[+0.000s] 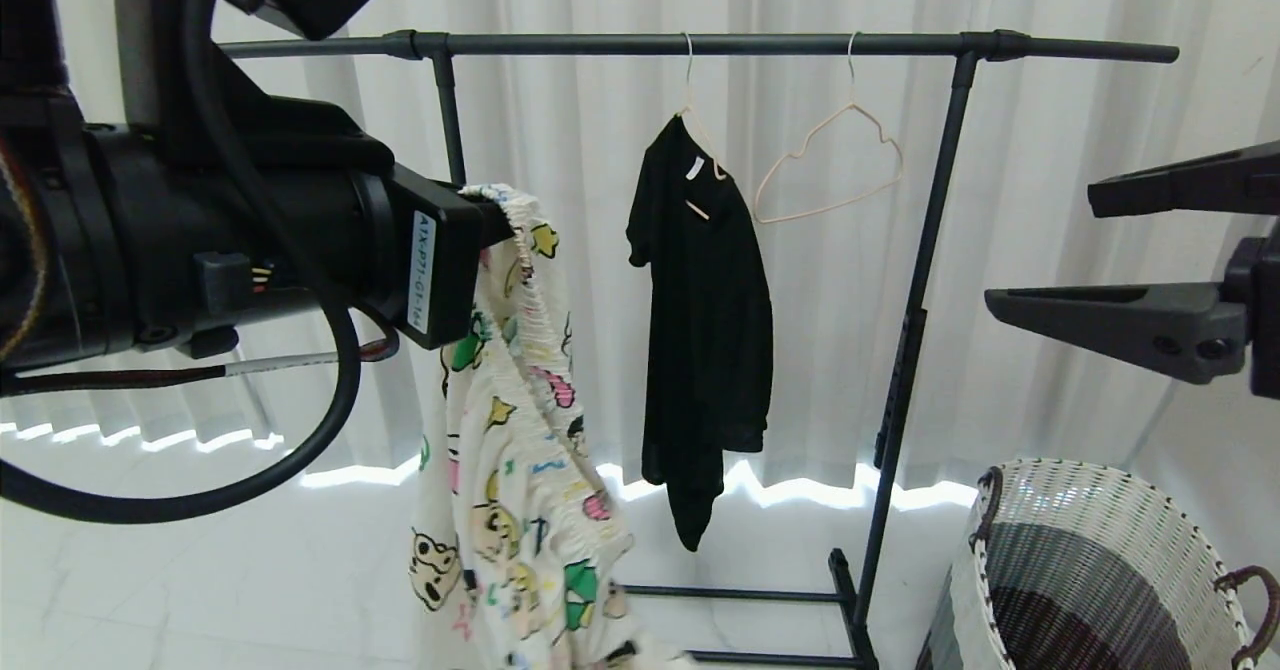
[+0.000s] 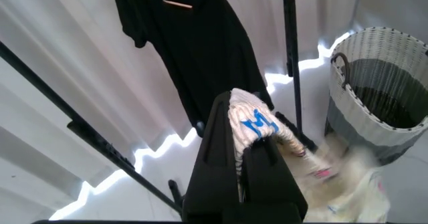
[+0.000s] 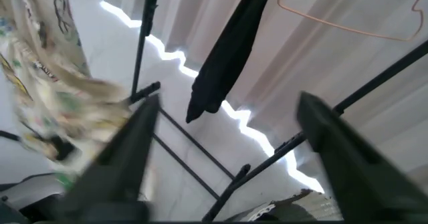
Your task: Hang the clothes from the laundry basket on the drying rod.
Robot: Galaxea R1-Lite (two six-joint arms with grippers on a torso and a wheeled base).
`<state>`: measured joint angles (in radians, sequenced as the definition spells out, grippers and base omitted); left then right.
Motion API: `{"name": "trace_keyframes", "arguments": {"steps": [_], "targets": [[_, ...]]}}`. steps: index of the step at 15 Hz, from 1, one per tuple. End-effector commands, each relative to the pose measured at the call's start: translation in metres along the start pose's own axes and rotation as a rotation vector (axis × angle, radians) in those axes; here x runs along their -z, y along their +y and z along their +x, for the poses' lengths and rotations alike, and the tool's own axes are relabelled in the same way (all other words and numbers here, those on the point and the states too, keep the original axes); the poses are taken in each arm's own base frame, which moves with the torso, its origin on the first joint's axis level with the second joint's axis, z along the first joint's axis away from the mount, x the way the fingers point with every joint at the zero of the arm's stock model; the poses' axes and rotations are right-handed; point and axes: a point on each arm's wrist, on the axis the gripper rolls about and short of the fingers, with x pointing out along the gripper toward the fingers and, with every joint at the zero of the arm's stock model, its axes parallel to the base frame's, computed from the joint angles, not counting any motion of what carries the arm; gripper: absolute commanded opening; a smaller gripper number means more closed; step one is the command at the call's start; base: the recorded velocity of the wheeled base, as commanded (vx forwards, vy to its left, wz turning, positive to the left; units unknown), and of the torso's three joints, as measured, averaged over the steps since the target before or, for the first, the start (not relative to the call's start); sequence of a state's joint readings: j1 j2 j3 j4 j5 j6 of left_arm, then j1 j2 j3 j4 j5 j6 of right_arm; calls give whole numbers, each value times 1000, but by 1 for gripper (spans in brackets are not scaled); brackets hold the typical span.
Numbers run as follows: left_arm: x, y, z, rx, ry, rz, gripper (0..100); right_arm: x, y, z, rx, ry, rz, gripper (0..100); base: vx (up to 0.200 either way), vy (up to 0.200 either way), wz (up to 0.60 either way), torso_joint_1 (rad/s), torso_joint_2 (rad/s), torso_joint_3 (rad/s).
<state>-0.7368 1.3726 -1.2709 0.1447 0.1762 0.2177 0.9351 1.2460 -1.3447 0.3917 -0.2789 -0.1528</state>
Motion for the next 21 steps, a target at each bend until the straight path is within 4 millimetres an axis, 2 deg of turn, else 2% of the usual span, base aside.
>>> {"name": "trace_keyframes", "arguments": {"steps": [1, 3, 5, 6, 8, 11, 13, 16, 20, 21], "targets": [[2, 2, 1, -14, 9, 0, 0, 8, -4, -8, 25, 15, -1, 100, 0, 0, 0, 0, 0, 0], [1, 9, -7, -97, 9, 29, 0, 27, -25, -7, 311, 176, 3, 100, 0, 0, 0, 0, 0, 0], [5, 15, -17, -147, 16, 40, 0, 37, -42, -12, 434, 270, 35, 100, 0, 0, 0, 0, 0, 0], [14, 21, -27, -182, 30, 32, 0, 50, -58, -18, 539, 382, 65, 100, 0, 0, 0, 0, 0, 0], [27, 32, -38, -243, 55, 17, 0, 65, -66, -29, 614, 519, 86, 100, 0, 0, 0, 0, 0, 0], [40, 40, -51, -305, 79, 2, 0, 89, -66, -34, 664, 569, 108, 100, 0, 0, 0, 0, 0, 0], [46, 41, -55, -323, 92, -1, 0, 115, -58, -33, 700, 561, 89, 100, 0, 0, 0, 0, 0, 0], [55, 42, -60, -353, 114, -5, 0, 152, -46, -47, 767, 662, -2, 100, 0, 0, 0, 0, 0, 0], [60, 43, -61, -369, 134, -6, 0, 185, -37, -42, 789, 590, -15, 100, 0, 0, 0, 0, 0, 0], [61, 43, -61, -371, 138, -7, 0, 188, -36, -41, 790, 576, -25, 100, 0, 0, 0, 0, 0, 0]]}}
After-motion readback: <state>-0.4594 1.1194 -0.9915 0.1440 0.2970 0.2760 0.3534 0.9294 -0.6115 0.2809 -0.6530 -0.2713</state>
